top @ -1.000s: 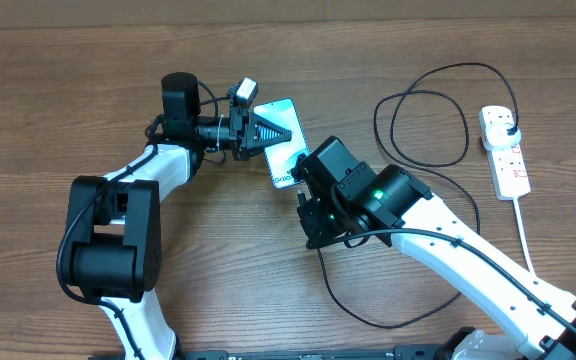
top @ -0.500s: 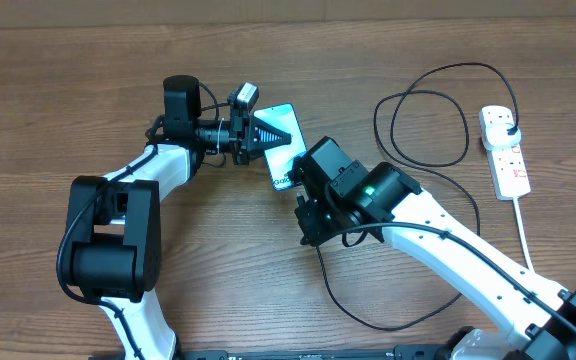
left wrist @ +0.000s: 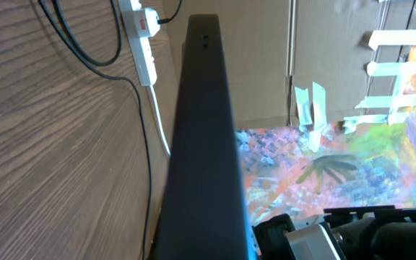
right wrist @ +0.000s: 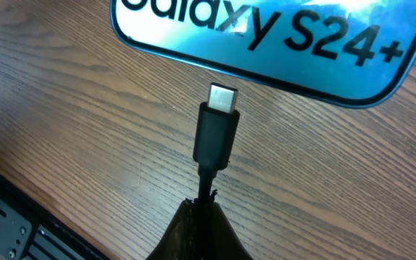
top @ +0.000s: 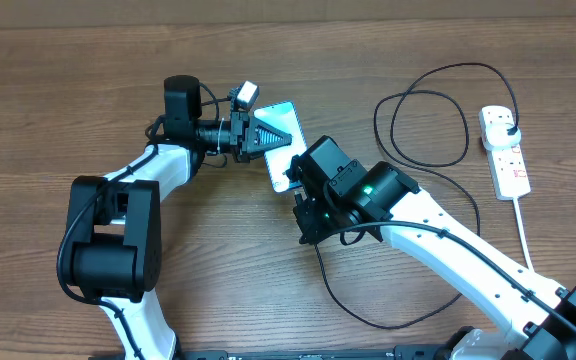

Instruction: Plug charger to phone and switch on socket

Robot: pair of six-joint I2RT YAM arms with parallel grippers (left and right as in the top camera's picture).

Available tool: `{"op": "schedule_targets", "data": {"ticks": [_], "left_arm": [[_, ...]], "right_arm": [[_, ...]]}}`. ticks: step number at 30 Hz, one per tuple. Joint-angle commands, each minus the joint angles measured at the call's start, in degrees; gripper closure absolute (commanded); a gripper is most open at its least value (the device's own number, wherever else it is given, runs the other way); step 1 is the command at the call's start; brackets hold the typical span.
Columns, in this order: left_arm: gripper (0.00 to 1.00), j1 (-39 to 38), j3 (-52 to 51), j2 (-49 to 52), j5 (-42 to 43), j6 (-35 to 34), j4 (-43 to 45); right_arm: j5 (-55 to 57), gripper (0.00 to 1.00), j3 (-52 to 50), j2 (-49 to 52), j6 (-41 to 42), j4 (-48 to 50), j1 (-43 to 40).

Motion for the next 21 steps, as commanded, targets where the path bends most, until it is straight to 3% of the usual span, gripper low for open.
{"op": "schedule_targets", "data": {"ticks": [1,21], "left_arm": [[0.96,-0.17,1.09,-0.22,2.21,2.38,0.26],[0.96,-0.22,1.09,-0.22,4.17,2.82,-2.54]], "right_arm": [[-0.09,0.96,1.92,0.09,-1.09,0.74,0.31],[-0.26,0.96,1.92,0.09,-0.85,2.14,0.26]]}}
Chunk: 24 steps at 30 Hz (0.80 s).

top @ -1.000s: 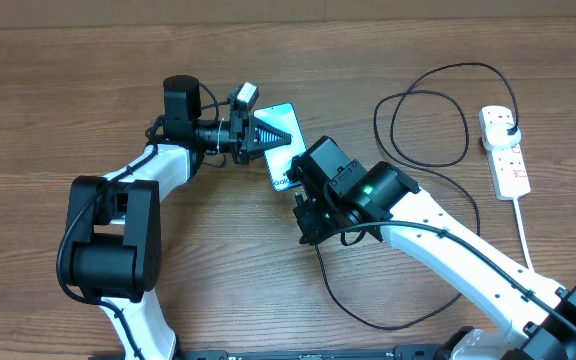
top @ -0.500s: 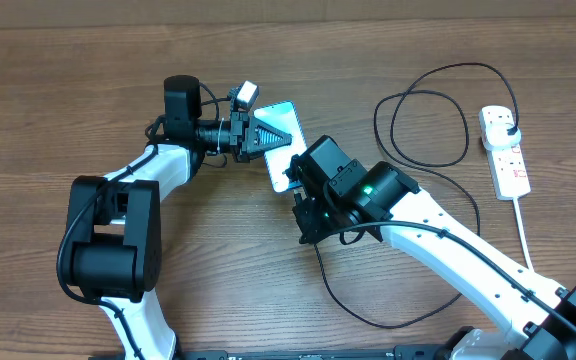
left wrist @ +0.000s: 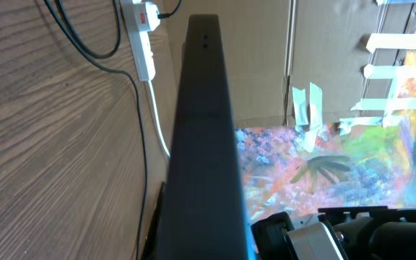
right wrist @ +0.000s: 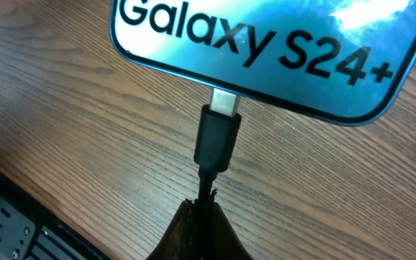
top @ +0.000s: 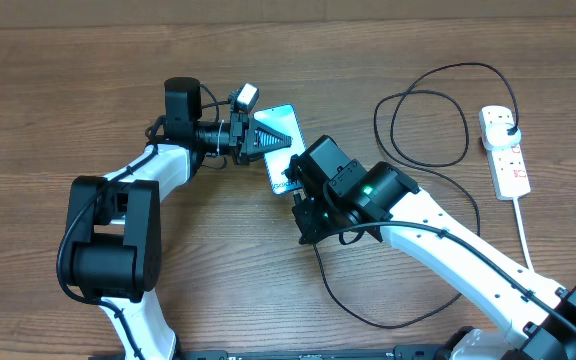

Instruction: Plug charger to phone and switch on socket

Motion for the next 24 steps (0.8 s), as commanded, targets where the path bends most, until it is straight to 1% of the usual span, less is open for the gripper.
{"op": "schedule_targets", "data": {"ticks": [1,3,9,18,20,24], "left_arm": [[0.96,-0.26,1.09,-0.22,3.50,2.03,0.11],[0.96,-0.33,1.09,-0.22,3.52,3.30,0.09],[0.96,-1.25,1.09,-0.22,3.52,3.52,0.11],[0.96,-1.20,1.09,-0.22,3.52,4.63,0.15],[0.96,-0.52,1.09,-0.22,3.52,4.70,0.59],[0.96,2.58,1.09,-0.22,3.45,4.98,4.46]], "right_arm": [[0.07,0.96,1.92,0.09,-0.85,1.42,0.26],[0.07,0.96,1.92,0.09,-0.85,1.64,0.26],[2.23,0.96,1.92,0.09,-0.87,2.29,0.20],[2.19,0.96,1.90,0.09,-0.63,1.18,0.22],[2.19,0.96,1.90,0.09,0.50,0.11,0.22],[2.19,0.96,1.60,0.09,0.68,-1.20,0.33]]}}
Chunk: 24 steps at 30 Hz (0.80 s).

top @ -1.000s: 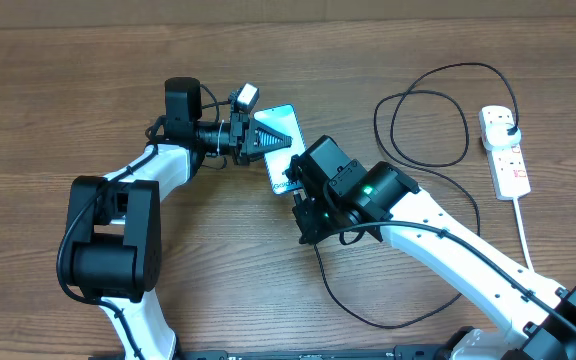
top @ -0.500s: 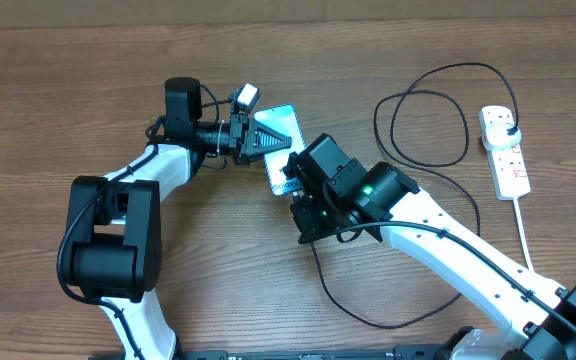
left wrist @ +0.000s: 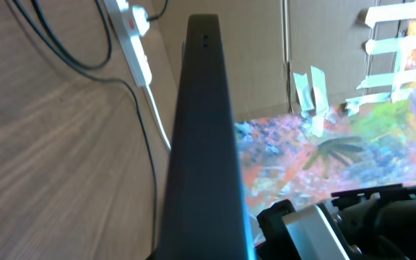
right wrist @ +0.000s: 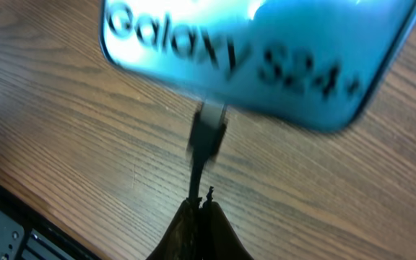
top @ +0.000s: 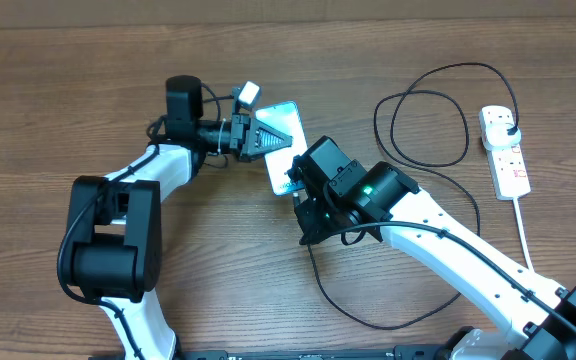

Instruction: Plug charger to phone and switch on socket

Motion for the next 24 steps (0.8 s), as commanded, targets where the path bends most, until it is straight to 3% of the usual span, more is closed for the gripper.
{"op": "schedule_targets", "data": {"ticks": [1,4,6,8,9,16,20,24], "left_arm": [[0.96,4.07,1.11,-0.22,2.40,1.31,2.38],[0.96,6.03,1.11,-0.22,2.45,1.29,2.36],[0.96,6.88,1.11,-0.22,2.40,1.33,2.38],[0.96,7.45,1.14,-0.22,2.40,1.33,2.45],[0.96,7.96,1.11,-0.22,2.38,1.33,2.45],[0.96,14.56,1.11,-0.22,1.42,1.29,2.23],[0.96,16.90,1.11,-0.22,2.47,1.29,1.88],[0.96,16.92,1.11,-0.22,2.29,1.31,1.92]], "right_arm": [[0.59,0.96,0.90,0.11,0.55,0.59,0.33],[0.59,0.88,-0.46,0.72,3.85,1.81,0.33],[0.61,0.70,-1.90,1.03,5.84,3.85,0.50],[0.85,0.38,-3.23,1.03,5.84,5.97,1.16],[1.31,0.34,-3.89,1.05,5.84,6.99,1.62],[10.25,0.34,-4.92,9.51,9.31,11.15,3.58],[12.41,0.44,-4.92,17.81,12.22,12.61,3.61],[12.17,0.45,-4.92,18.71,12.24,13.57,3.58]]}}
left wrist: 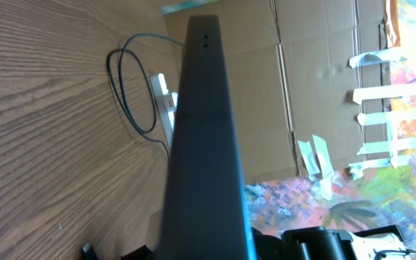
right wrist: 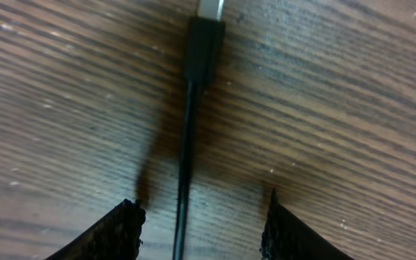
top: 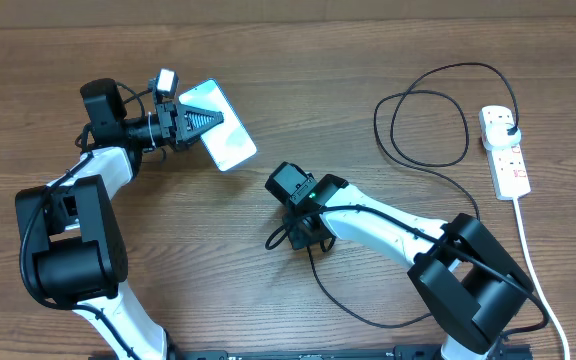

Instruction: Plug charger to phone and switch on socket

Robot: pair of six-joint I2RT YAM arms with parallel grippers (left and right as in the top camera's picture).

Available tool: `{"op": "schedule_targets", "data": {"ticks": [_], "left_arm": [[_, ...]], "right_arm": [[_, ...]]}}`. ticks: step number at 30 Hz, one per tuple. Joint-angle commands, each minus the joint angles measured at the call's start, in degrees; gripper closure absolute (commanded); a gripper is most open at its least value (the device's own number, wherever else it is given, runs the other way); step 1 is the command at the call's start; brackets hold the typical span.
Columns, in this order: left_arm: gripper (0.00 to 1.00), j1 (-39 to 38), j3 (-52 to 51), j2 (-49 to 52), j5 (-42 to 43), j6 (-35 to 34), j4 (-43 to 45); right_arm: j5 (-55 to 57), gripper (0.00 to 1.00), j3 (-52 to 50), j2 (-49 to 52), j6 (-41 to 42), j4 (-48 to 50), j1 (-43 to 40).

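Note:
My left gripper (top: 208, 121) is shut on the blue-screened phone (top: 230, 148) at the table's upper left, holding it tilted; in the left wrist view its dark edge (left wrist: 201, 144) fills the middle. My right gripper (top: 303, 230) is down at the table's centre, open, with the black charger cable (right wrist: 185, 166) lying on the wood between its fingers (right wrist: 121, 231). The USB-C plug (right wrist: 204, 36) rests flat on the table just ahead of them, apart from the phone. The white socket strip (top: 505, 150) is at the far right.
The cable loops (top: 423, 115) from the adapter in the strip across the right half of the table and curls back under the right arm (top: 388, 225). The strip's white lead (top: 528, 250) runs down the right edge. Cardboard walls stand behind the table.
The left gripper has carried the phone up and to the left, away from the plug. The right gripper has opened and the plug now lies on the table below it.
The right gripper held the plug just short of the phone's bottom edge, while the left gripper held the phone. Then the plug's tip met that edge and stayed there, blurred. Now phone and plug are apart, the plug let go on the wood.

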Motion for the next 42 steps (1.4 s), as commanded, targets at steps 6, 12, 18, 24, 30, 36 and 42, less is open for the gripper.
{"op": "schedule_targets", "data": {"ticks": [6,12,18,24,30,36,42], "left_arm": [[0.96,-0.35,1.09,-0.22,1.97,1.25,0.22],[0.96,-0.35,1.09,-0.22,1.97,1.25,0.22],[0.96,-0.35,1.09,-0.22,2.21,1.22,-0.02],[0.96,-0.37,1.09,-0.22,2.21,1.29,-3.93],[0.96,-1.86,1.09,-0.22,2.23,2.80,-4.04],[0.96,-6.14,1.09,-0.22,2.21,5.14,-4.00],[0.96,-8.76,1.09,-0.22,2.23,6.14,-4.04]], "right_arm": [[-1.97,0.51,0.07,2.47,2.45,1.70,0.17],[-3.21,0.78,1.33,6.10,2.45,0.20,0.24],[-5.49,0.96,1.90,5.90,2.14,-0.59,0.00],[-10.54,0.96,2.95,-1.64,1.95,-0.98,0.26],[-11.74,0.96,2.21,-16.28,-0.52,-4.63,2.10],[-11.72,0.96,0.44,-19.85,-1.03,-6.71,4.79],[-11.69,0.96,0.44,-19.87,-4.22,-3.96,4.79]]}}
